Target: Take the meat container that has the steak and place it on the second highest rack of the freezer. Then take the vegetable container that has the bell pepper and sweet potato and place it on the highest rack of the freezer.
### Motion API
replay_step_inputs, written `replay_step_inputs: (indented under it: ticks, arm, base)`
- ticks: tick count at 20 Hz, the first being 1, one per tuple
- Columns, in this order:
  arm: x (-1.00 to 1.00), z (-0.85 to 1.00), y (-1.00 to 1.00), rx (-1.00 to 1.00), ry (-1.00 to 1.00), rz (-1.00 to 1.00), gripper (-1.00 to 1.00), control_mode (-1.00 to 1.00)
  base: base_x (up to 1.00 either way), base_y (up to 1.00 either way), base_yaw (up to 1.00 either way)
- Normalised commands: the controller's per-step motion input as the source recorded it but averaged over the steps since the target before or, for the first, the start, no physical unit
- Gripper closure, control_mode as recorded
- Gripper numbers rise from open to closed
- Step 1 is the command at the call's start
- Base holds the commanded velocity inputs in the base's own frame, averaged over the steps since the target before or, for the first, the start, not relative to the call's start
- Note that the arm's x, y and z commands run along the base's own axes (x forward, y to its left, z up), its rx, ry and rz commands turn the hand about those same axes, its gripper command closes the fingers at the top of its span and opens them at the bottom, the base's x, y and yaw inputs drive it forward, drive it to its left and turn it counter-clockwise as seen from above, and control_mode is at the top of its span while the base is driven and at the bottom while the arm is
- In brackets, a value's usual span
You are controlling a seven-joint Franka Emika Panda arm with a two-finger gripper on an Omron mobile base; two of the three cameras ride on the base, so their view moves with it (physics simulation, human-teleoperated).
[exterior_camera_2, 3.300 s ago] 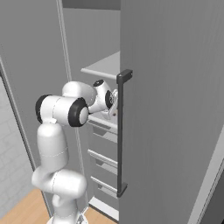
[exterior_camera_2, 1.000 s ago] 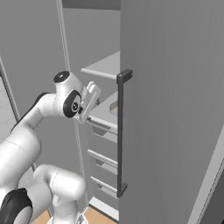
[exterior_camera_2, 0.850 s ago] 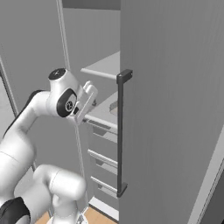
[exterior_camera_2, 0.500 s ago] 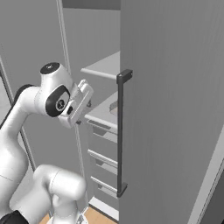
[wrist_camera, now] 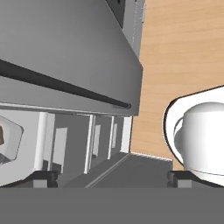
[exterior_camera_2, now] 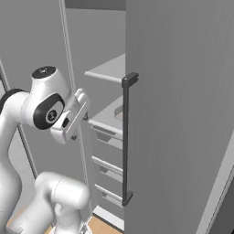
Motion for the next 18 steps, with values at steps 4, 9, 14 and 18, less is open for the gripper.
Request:
replay_step_inputs:
  ticks: [4,9,14,18]
  arm:
    - [-0.17,-0.17,0.02,0.0,0.0,0.0,-1.0,-1.0]
    - [-0.07,0.0,0.0,0.0,0.0,0.0,-1.0,-1.0]
    - [-0.17,0.0,0.0,0.0,0.0,0.0,-1.0,1.0]
    - [0.0,0.0,0.0,0.0,0.0,0.0,-1.0,1.0]
  base:
    - [0.0,0.0,0.0]
    - [0.0,0.0,0.0]
    - [-0.21,0.0,0.0]
    - [-0.76,-0.19,-0.01]
